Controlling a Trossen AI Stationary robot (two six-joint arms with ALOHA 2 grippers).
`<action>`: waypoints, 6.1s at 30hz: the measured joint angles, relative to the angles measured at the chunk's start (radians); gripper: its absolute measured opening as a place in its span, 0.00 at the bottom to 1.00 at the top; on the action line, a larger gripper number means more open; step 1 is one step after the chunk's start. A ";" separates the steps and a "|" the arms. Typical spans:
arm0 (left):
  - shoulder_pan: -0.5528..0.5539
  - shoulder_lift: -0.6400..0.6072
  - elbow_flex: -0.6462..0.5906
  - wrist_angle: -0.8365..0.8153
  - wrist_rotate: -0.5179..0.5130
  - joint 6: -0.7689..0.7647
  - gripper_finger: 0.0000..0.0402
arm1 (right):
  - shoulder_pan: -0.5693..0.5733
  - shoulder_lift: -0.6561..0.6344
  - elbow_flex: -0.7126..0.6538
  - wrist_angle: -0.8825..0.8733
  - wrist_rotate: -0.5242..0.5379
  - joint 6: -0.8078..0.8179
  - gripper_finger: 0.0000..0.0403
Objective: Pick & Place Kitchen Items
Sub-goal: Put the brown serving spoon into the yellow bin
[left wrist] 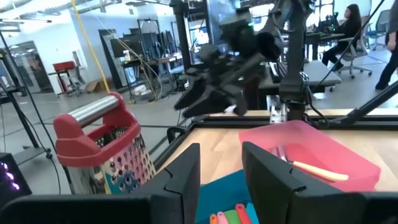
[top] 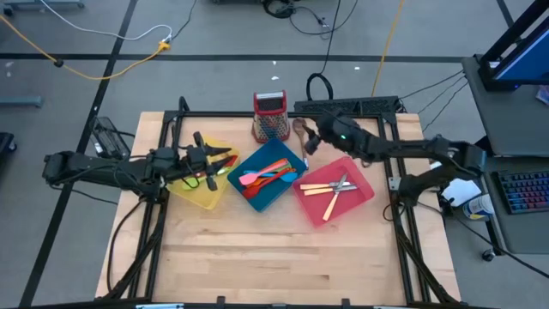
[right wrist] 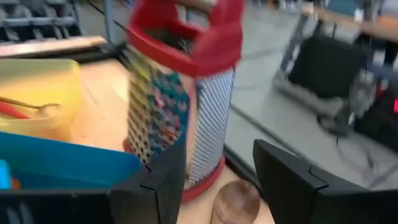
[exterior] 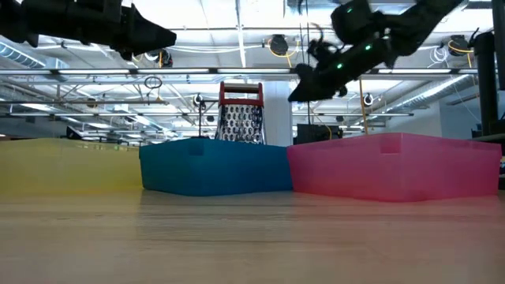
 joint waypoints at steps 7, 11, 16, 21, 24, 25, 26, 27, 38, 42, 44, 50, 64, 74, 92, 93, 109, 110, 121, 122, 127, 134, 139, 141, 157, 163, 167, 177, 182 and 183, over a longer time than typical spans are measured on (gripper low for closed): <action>-0.001 0.010 0.000 0.000 0.000 -0.013 0.31 | -0.091 0.141 0.044 -0.037 -0.091 0.226 0.47; -0.002 0.010 0.000 -0.001 0.000 -0.039 0.31 | -0.115 0.209 0.044 -0.044 -0.168 0.253 0.47; -0.002 0.010 0.000 0.000 0.001 -0.044 0.31 | -0.124 0.282 0.125 -0.188 -0.192 0.259 0.48; -0.002 0.010 0.000 -0.002 0.002 -0.060 0.31 | -0.129 0.357 0.275 -0.441 -0.193 0.307 0.48; -0.002 0.010 0.000 -0.004 0.002 -0.060 0.31 | -0.130 0.394 0.330 -0.520 -0.221 0.332 0.48; -0.002 0.010 0.000 -0.004 0.002 -0.060 0.31 | -0.130 0.406 0.339 -0.523 -0.234 0.337 0.48; -0.002 0.010 0.000 -0.005 0.002 -0.059 0.31 | -0.130 0.421 0.345 -0.509 -0.243 0.340 0.47; -0.002 0.010 0.000 -0.005 0.003 -0.058 0.31 | -0.129 0.436 0.350 -0.503 -0.244 0.346 0.47; -0.002 0.010 0.000 -0.029 0.003 -0.056 0.31 | -0.135 0.542 0.355 -0.458 -0.240 0.398 0.47; -0.002 0.010 0.000 -0.046 0.003 -0.055 0.31 | -0.136 0.557 0.357 -0.464 -0.204 0.384 0.47; -0.002 0.010 0.000 -0.060 0.003 -0.055 0.31 | -0.136 0.560 0.357 -0.468 -0.193 0.389 0.47; -0.002 0.010 0.000 -0.083 0.003 -0.055 0.31 | -0.136 0.541 0.355 -0.475 -0.191 0.367 0.46; -0.002 0.010 0.000 -0.113 0.003 -0.069 0.31 | -0.168 0.538 0.353 -0.476 -0.182 0.317 0.46; -0.002 0.010 0.000 -0.116 0.003 -0.081 0.31 | -0.169 0.536 0.353 -0.550 -0.178 0.195 0.46; -0.002 0.010 0.000 -0.148 0.003 -0.061 0.31 | -0.182 0.533 0.356 -0.671 -0.125 0.077 0.07; -0.002 0.010 0.000 -0.160 0.003 -0.064 0.31 | -0.182 0.532 0.357 -0.690 -0.107 0.070 0.06; -0.002 0.010 0.000 -0.240 0.029 -0.242 0.31 | -0.066 0.182 0.351 -0.914 -0.026 0.175 0.06; -0.002 0.010 0.000 -0.240 0.030 -0.258 0.31 | -0.047 0.153 0.351 -0.909 -0.026 0.181 0.07; -0.018 0.145 -0.001 -0.094 0.143 -0.275 0.31 | 0.198 0.014 0.324 -0.500 -0.036 0.035 0.08; -0.026 0.174 -0.001 -0.056 0.150 -0.274 0.31 | 0.219 0.014 0.310 -0.424 -0.036 0.002 0.08; -0.060 0.335 -0.001 0.209 0.152 -0.235 0.31 | 0.297 0.013 0.249 -0.155 -0.064 -0.046 0.09; -0.078 0.546 0.000 0.659 0.152 -0.221 0.31 | 0.351 0.014 0.126 0.169 -0.241 0.003 0.09; -0.081 0.705 0.072 0.732 0.153 -0.256 0.31 | 0.370 0.015 0.071 0.254 -0.244 0.012 0.10; -0.081 0.765 0.128 0.734 0.153 -0.261 0.31 | 0.371 0.014 0.063 0.257 -0.245 0.017 0.10; -0.077 0.940 0.365 0.663 0.048 -0.190 0.31 | 0.372 0.014 0.034 0.254 -0.245 0.040 0.09; -0.065 0.939 0.366 0.666 0.050 -0.211 0.31 | 0.371 0.014 0.034 0.260 -0.245 0.049 0.10; -0.043 0.939 0.366 0.678 0.128 -0.235 0.31 | 0.371 0.014 0.034 0.280 -0.246 0.043 0.09; -0.023 0.939 0.501 0.492 0.148 -0.236 0.31 | 0.371 0.012 0.035 0.291 -0.246 0.040 0.09; -0.024 0.939 0.553 0.350 0.150 -0.213 0.20 | 0.371 0.014 0.035 0.291 -0.245 0.040 0.10; -0.024 0.939 0.553 0.343 0.151 -0.213 0.16 | 0.371 0.014 0.035 0.290 -0.245 0.039 0.11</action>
